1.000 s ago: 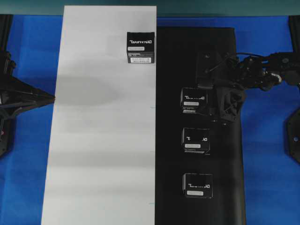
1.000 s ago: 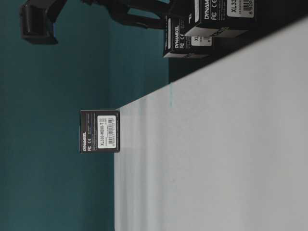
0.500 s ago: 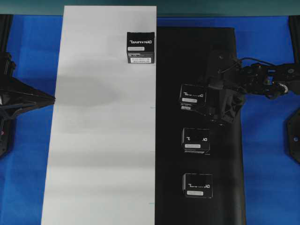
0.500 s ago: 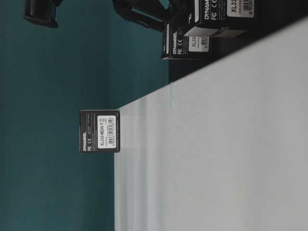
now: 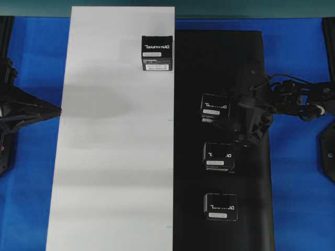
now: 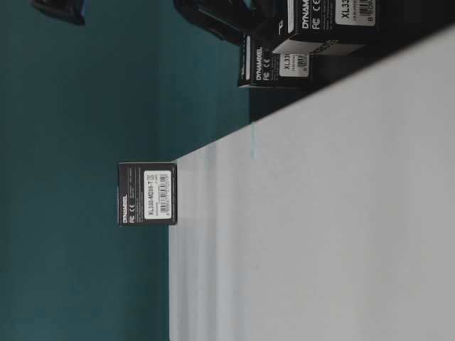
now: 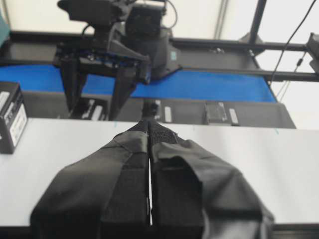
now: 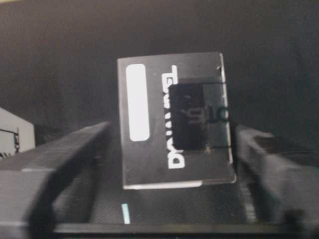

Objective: Place the box from the black base onto the white base.
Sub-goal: 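Close the right gripper on the top black-and-white box and lift, then carry the box left onto the white base below the other box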

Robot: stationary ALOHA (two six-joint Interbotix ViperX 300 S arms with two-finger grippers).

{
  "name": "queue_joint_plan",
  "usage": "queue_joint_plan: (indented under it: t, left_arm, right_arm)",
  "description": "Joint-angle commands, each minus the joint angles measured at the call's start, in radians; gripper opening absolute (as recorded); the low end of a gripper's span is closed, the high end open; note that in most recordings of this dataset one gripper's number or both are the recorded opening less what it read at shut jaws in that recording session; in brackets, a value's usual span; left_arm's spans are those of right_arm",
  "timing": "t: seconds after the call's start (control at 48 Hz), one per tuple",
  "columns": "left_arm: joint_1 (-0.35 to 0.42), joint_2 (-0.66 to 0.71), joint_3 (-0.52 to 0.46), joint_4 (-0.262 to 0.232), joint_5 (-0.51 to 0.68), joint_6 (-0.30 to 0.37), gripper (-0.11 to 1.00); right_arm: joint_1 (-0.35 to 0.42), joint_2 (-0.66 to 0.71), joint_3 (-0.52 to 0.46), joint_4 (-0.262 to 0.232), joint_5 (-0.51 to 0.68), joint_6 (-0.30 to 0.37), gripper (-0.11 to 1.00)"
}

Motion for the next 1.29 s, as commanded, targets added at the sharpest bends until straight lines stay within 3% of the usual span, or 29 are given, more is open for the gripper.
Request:
queue_joint_plan:
  t: [0.0, 0.146, 0.396, 0.812, 1.041, 1.271]
  left_arm:
    - [0.003, 0.003, -0.026, 0.003, -0.006, -0.002, -0.05]
    - [0.002, 0.003, -0.026, 0.002, -0.005, -0.002, -0.05]
    - [0.002, -0.002, -0.028, 0.003, -0.005, -0.002, -0.05]
    - [0.000, -0.012, -0.029, 0.003, -0.005, -0.002, -0.05]
    - [0.000, -0.014, -0.029, 0.003, -0.006, -0.002, -0.05]
    - [-0.003, -0.014, -0.032, 0.002, -0.005, -0.002, -0.05]
  right_arm:
    - [0.009, -0.005, 0.005, 0.006, -0.026, 0.002, 0.69]
    - [0.017, -0.014, 0.012, 0.006, -0.021, 0.002, 0.59]
    - [0.018, -0.086, -0.015, 0.005, 0.048, 0.006, 0.59]
    - [0.006, -0.296, -0.192, -0.002, 0.433, 0.006, 0.59]
    - [0.006, -0.295, -0.262, -0.014, 0.477, 0.005, 0.59]
    - [0.008, -0.202, -0.359, -0.014, 0.477, 0.002, 0.59]
